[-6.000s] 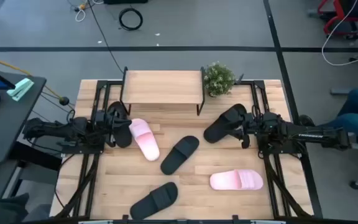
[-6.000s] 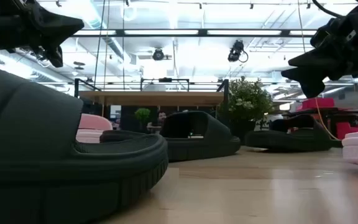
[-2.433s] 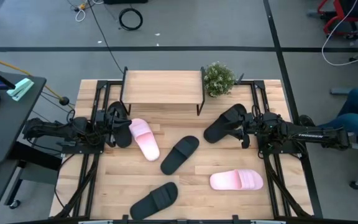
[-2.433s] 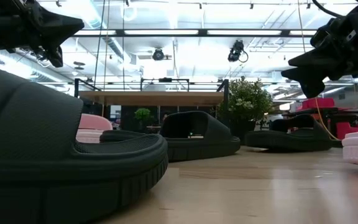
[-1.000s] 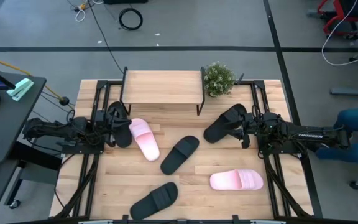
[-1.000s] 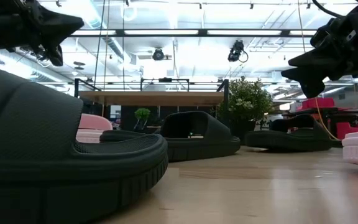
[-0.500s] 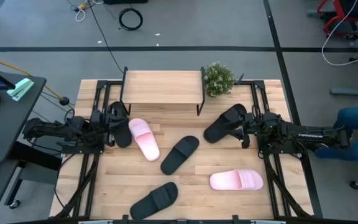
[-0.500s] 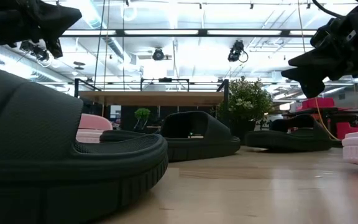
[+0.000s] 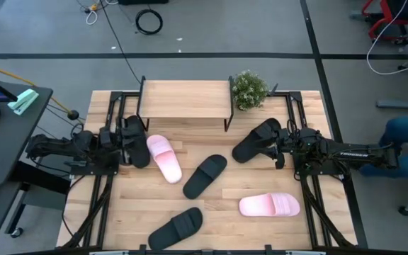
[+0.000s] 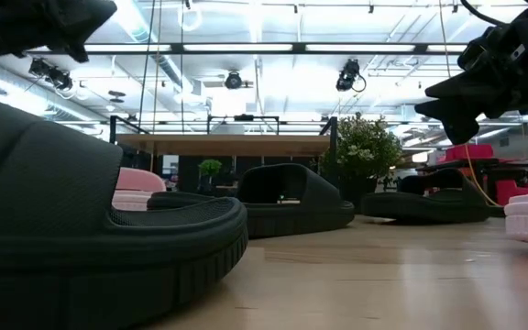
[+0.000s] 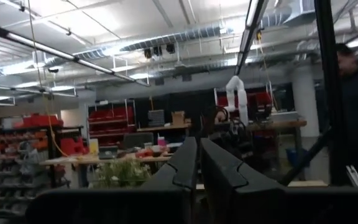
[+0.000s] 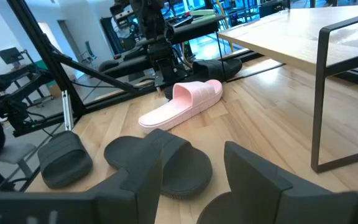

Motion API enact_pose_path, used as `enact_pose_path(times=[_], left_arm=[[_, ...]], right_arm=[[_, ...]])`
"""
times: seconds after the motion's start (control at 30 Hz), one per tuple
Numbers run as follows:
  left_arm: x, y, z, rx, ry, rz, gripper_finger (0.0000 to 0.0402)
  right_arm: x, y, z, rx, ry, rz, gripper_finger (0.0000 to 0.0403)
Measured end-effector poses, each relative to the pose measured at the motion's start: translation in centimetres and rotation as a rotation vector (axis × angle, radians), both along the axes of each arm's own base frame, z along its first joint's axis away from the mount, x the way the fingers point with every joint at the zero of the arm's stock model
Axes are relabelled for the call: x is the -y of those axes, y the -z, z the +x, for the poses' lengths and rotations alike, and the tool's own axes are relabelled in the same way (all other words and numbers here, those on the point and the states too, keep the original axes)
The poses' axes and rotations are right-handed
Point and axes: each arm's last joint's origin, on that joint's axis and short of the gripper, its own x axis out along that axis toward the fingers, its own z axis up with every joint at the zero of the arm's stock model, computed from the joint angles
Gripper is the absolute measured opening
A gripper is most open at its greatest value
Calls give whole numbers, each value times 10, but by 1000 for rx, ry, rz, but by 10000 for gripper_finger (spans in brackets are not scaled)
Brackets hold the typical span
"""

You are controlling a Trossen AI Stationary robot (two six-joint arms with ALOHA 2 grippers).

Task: Pick and place slides into the shelf
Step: Put the middle black slipper on the shelf

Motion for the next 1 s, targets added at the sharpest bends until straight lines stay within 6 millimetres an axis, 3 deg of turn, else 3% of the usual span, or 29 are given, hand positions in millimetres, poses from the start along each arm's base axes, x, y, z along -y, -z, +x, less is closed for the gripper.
enact_pose_path(times=[0.33, 0.57, 0.73, 1.0], left_arm=[[0, -38, -4, -191, 15, -19, 41], [1, -63, 12, -500, 8, 10, 41], [5, -57, 39, -738, 9, -93, 58], [9, -25, 78, -977, -18, -127, 116]], right_arm=[[0, 0, 0, -1, 0, 0, 177], [0, 0, 0, 0, 0, 0, 177], [0, 0, 0, 0, 0, 0, 177], [0, 0, 0, 0, 0, 0, 177]])
